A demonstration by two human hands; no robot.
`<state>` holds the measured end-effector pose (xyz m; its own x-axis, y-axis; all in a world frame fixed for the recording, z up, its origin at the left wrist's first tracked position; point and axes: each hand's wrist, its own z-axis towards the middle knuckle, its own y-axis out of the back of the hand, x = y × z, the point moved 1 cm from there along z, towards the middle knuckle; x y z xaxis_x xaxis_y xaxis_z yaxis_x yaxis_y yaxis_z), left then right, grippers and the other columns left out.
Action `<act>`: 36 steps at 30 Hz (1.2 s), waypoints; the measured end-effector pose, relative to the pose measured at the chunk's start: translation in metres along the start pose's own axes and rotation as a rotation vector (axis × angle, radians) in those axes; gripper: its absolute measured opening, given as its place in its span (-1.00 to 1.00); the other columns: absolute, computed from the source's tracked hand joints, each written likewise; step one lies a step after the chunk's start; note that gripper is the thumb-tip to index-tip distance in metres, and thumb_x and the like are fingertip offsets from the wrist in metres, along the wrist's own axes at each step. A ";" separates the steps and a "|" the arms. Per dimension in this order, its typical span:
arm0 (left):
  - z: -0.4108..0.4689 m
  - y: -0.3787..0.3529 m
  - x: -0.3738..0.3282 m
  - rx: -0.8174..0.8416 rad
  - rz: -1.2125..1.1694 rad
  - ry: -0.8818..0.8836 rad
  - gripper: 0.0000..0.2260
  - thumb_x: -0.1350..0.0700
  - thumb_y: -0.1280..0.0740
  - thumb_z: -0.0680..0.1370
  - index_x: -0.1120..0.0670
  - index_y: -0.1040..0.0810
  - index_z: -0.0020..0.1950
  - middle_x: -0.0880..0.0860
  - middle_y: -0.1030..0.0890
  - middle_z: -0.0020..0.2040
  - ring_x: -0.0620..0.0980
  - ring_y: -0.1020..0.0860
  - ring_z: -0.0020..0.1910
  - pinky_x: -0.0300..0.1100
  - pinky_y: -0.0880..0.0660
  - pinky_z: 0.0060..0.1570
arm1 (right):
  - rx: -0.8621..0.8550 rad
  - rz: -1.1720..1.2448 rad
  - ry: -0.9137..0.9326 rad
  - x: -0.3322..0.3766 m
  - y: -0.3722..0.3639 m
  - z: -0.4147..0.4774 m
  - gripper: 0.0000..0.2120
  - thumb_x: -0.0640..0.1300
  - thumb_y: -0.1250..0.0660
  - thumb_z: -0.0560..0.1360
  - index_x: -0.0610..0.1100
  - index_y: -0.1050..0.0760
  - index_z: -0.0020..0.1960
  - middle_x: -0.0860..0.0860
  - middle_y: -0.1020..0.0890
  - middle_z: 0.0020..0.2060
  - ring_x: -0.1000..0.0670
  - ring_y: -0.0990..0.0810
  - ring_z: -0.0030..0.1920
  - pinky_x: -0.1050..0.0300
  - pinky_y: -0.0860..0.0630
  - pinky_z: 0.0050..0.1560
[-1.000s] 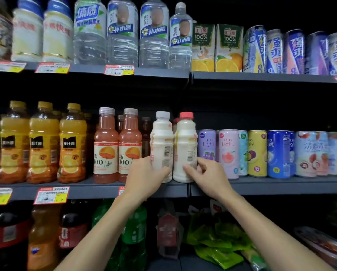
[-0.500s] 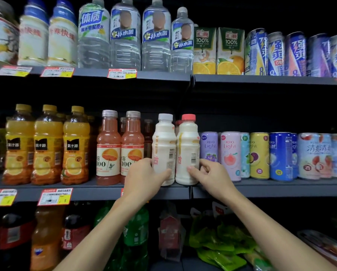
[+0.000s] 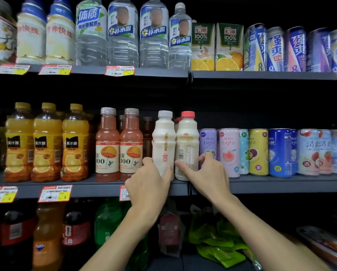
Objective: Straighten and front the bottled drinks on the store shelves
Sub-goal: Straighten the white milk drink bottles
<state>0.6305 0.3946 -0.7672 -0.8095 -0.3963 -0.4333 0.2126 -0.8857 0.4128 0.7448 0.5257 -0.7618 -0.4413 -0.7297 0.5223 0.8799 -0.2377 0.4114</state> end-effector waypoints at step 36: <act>-0.006 -0.005 -0.003 0.018 0.010 0.047 -0.51 -0.32 -0.33 0.51 0.07 -0.45 0.13 0.04 -0.51 0.04 0.13 -0.62 -0.12 -0.09 -0.31 -0.29 | -0.099 0.130 0.142 -0.011 -0.013 -0.010 -0.44 0.43 -0.35 0.35 0.10 -0.43 0.18 0.21 -0.51 -0.05 0.24 -0.47 -0.09 0.12 -0.46 -0.10</act>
<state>0.6350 0.3991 -0.7732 -0.7807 -0.4160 -0.4664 0.2097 -0.8773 0.4317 0.7397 0.5304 -0.7798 -0.3003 -0.8395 0.4528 0.9438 -0.1926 0.2687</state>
